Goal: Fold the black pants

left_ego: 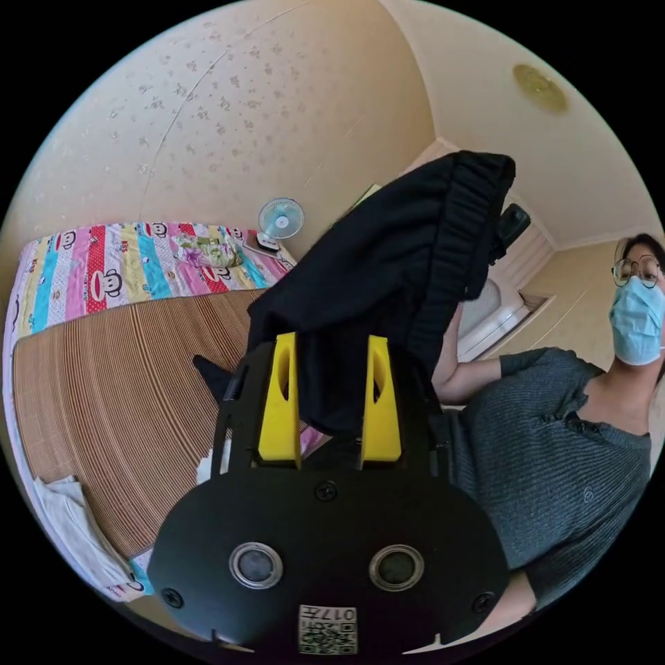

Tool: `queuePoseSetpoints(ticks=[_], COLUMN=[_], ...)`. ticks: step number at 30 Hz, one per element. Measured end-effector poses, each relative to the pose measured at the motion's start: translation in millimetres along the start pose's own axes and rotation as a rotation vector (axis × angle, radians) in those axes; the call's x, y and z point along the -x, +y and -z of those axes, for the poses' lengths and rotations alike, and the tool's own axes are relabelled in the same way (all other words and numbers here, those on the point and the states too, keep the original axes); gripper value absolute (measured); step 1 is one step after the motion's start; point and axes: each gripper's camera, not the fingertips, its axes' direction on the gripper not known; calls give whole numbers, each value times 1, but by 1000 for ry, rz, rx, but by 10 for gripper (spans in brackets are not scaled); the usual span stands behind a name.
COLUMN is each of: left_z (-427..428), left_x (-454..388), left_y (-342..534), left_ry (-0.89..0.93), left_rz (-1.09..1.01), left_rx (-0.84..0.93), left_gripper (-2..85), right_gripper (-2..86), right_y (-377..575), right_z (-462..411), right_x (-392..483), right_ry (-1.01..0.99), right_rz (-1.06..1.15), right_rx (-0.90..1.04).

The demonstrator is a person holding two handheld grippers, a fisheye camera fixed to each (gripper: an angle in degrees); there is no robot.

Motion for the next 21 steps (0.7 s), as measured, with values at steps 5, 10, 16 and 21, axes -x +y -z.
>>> queuePoseSetpoints(ticks=[5,10,16,21], left_z=[-24,-48,-40,3], left_x=[24,26,34,42], left_y=[5,-10,-34,-69], left_ry=[-52,-166,-505,-393], left_rz=[-35,-254,-379,-583], left_rx=[91,252,-56,-236], left_gripper=[152,215,240,98], right_gripper=[24,24,27,27], right_y=[-34,-85,-124,-127], right_z=[-2,-5,-15,-31], right_x=[21,30,27,10], right_ry=[101,189,171,202], right_rz=[58,55,47,-12], right_rx=[-63,-69,-96,-73])
